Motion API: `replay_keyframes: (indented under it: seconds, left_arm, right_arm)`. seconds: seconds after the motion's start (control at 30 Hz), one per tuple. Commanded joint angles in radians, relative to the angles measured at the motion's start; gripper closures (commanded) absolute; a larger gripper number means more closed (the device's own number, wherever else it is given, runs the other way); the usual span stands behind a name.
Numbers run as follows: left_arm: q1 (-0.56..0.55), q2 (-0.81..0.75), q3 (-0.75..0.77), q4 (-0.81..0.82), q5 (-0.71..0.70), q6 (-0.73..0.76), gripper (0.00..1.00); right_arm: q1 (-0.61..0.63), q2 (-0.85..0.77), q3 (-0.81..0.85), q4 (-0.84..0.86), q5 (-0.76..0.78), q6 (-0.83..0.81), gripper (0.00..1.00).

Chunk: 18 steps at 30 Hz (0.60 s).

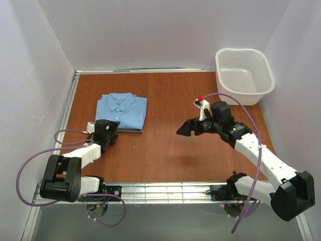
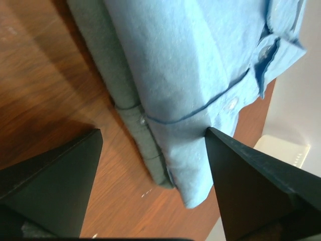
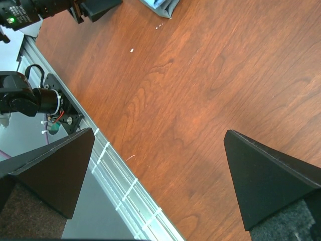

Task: Fold and stack the long sleeve shirts
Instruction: Neatly place the folded shirt to the corner

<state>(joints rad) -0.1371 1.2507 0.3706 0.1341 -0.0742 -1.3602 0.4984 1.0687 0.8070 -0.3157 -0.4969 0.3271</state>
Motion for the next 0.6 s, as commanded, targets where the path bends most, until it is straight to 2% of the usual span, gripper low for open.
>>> replay_keyframes:
  seconds: [0.0,0.13,0.17,0.4,0.5,0.57]
  left_arm:
    - [-0.019,0.044,-0.015,0.116,-0.09,-0.043,0.23]
    - [-0.03,0.09,-0.018,0.173,-0.127,-0.063,0.33]
    - [-0.035,0.096,-0.019,0.174,-0.133,-0.077,0.42]
    - [-0.045,0.13,-0.025,0.217,-0.196,-0.109,0.83]
    - [-0.044,0.157,0.002,0.228,-0.245,-0.129,0.94]
    - [-0.033,0.209,0.045,0.24,-0.26,-0.131,0.97]
  right_arm:
    - [-0.006,-0.016,0.008,-0.008,-0.003,-0.034,0.02]
    - [-0.006,-0.019,0.014,-0.023,0.0,-0.048,0.02]
    - [-0.008,-0.019,0.015,-0.028,-0.002,-0.049,0.02]
    - [-0.018,-0.009,0.049,-0.045,-0.006,-0.062,0.02]
    - [-0.023,-0.003,0.07,-0.069,0.003,-0.08,0.02]
    - [-0.026,0.002,0.096,-0.091,0.011,-0.102,0.02]
